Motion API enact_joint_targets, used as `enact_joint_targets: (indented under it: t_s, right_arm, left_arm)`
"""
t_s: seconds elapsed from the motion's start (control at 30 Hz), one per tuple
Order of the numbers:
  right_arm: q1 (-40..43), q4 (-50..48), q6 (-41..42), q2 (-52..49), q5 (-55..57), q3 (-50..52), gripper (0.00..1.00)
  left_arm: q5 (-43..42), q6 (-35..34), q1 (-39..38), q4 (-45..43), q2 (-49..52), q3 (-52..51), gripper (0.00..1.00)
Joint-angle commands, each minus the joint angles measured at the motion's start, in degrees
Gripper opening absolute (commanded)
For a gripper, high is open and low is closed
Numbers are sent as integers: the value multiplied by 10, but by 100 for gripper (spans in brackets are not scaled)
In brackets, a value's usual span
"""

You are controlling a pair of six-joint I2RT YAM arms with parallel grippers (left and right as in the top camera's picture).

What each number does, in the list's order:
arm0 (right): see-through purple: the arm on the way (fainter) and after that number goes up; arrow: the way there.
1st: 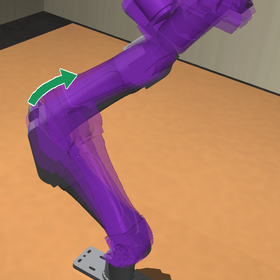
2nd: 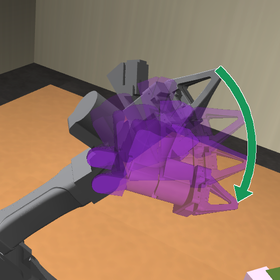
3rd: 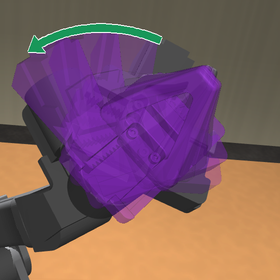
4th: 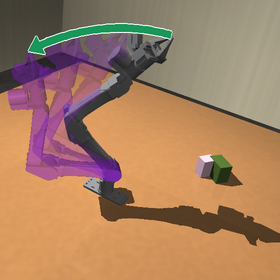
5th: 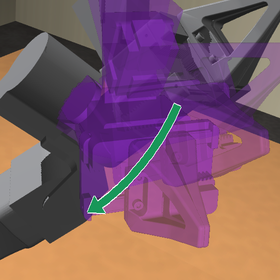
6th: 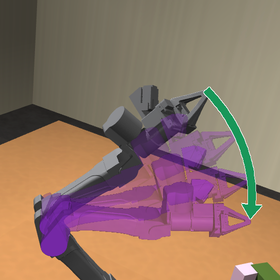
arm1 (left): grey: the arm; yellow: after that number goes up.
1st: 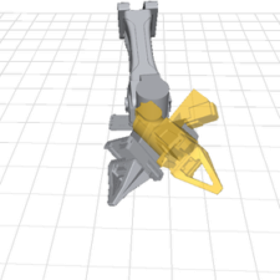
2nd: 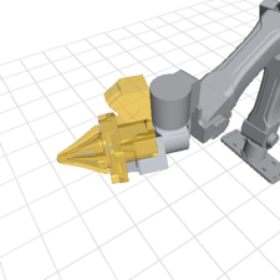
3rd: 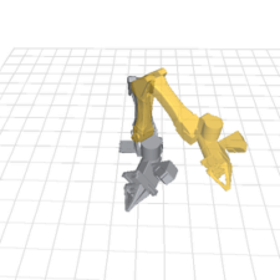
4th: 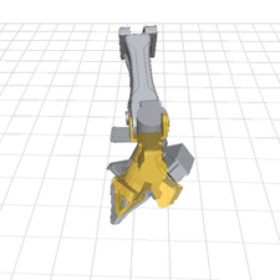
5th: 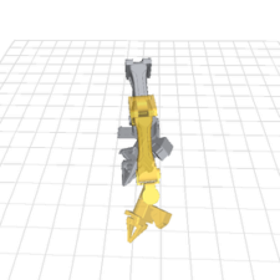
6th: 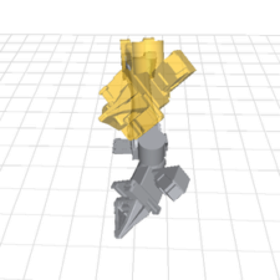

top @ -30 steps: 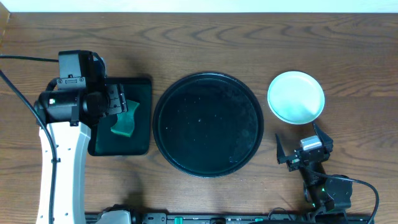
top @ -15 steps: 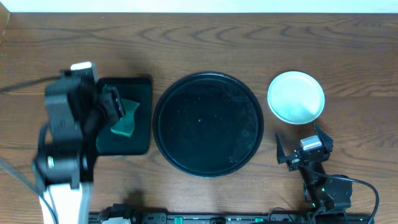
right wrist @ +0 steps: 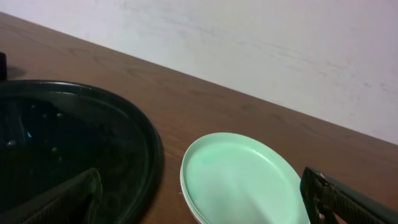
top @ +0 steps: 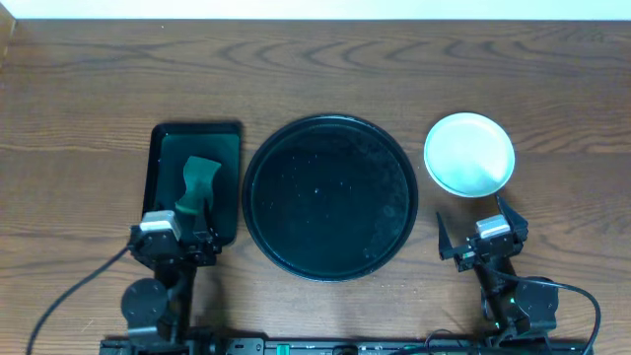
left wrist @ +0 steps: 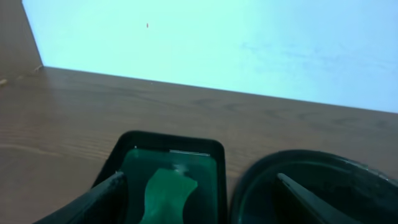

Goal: Clean dirty plates on tray and stack at the side

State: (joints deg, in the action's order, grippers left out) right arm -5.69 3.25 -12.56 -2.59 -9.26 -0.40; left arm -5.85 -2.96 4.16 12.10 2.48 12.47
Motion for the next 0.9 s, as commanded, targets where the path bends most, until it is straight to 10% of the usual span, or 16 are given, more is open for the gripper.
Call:
enact_joint_targets:
  t_s: [0.0, 0.87]
  right_arm:
    - [3, 2, 3, 2, -5, 1, 99]
    - [3, 2, 3, 2, -5, 1, 99]
  left_arm:
    - [10, -3, -1, -56, -23, -62, 73]
    - [57, -1, 0, -80, -23, -122, 73]
